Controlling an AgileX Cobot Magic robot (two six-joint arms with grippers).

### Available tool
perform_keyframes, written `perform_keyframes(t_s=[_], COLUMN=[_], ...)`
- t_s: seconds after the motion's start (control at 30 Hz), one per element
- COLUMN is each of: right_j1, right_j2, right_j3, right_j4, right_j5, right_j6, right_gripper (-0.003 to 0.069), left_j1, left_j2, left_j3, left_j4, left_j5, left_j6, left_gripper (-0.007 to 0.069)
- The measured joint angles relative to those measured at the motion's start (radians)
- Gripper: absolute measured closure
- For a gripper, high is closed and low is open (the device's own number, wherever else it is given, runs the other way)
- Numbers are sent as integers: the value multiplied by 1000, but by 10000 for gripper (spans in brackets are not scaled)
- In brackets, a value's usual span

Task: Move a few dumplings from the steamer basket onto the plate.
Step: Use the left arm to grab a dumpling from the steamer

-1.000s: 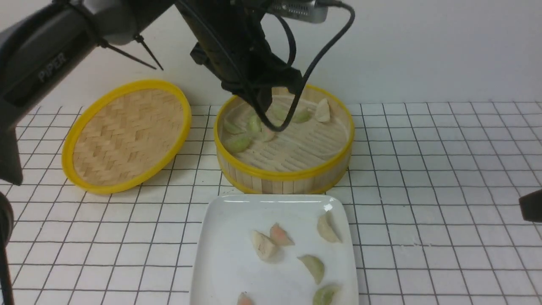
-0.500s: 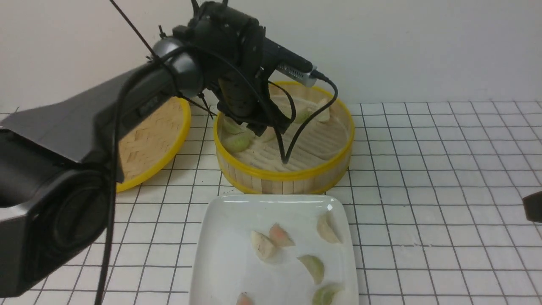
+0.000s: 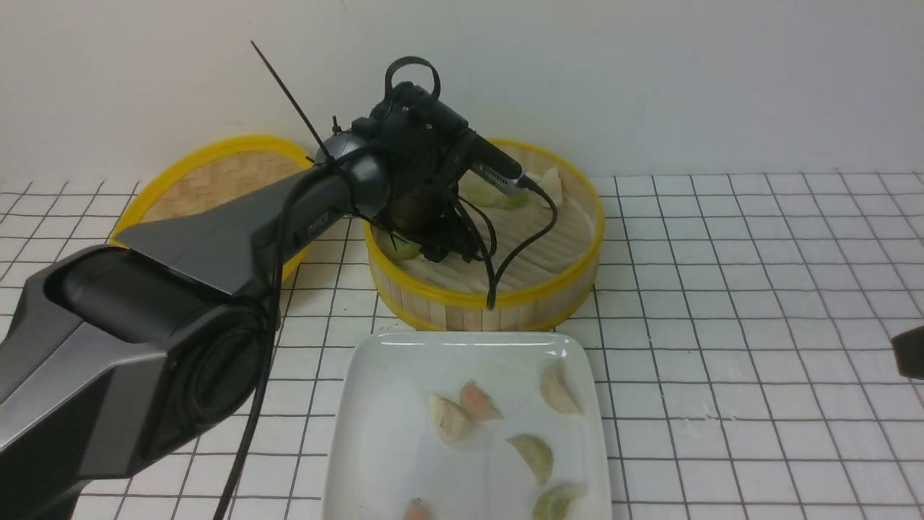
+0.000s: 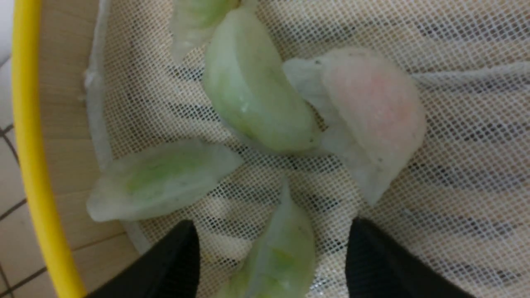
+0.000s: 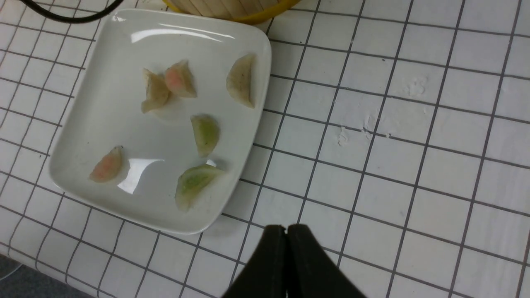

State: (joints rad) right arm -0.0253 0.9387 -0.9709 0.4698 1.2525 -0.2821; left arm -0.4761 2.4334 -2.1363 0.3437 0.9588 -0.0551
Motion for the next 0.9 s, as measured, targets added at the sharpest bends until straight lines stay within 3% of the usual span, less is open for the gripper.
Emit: perform_keyframes(t_s=[0.1, 0.23, 0.27, 0.57, 0.73, 0.9], right_j1=[0, 0, 0, 0, 0, 0], right_j2=[0, 0, 0, 0, 0, 0], right_j3=[0, 0, 0, 0, 0, 0], right_j4=[0, 0, 0, 1, 4, 10], right_j5=[0, 0, 0, 0, 0, 0], right_j6=[0, 0, 0, 0, 0, 0], right_gripper=[671, 671, 671, 671, 671, 671], left_j1=[1, 19, 27, 65, 60, 60], left_j2=[1, 1, 1, -23, -80, -218], left_j3=[-2, -7, -9, -34, -140, -165], left_j4=[-14, -97, -127, -333, -359, -374], left_j5=[2, 6, 8, 83, 237, 269], left_j6=[-3, 9, 18, 100, 103, 112], left_gripper=[225, 412, 421, 417, 417, 417])
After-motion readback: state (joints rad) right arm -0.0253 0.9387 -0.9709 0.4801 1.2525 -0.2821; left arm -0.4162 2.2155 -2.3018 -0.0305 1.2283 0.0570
